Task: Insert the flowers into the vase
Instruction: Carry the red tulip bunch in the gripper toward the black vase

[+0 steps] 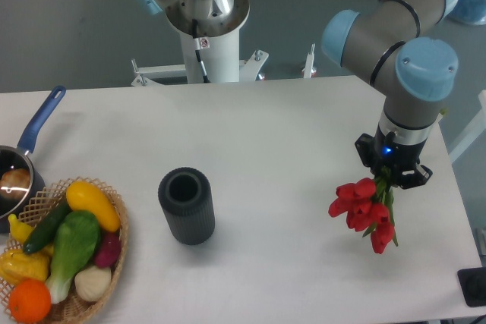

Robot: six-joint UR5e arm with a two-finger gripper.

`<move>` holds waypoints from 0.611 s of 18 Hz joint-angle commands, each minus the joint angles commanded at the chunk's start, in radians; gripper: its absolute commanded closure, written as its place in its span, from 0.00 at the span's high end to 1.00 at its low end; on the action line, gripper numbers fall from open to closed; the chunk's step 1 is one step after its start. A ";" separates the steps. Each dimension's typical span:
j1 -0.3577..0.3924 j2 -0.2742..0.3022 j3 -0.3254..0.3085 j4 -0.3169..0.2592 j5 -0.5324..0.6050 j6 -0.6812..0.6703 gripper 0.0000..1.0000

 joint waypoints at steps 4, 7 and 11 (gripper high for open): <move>-0.002 0.012 -0.003 0.000 -0.014 -0.002 0.00; -0.003 0.052 -0.021 0.003 -0.090 -0.015 0.00; 0.003 0.117 -0.035 0.005 -0.294 -0.093 0.00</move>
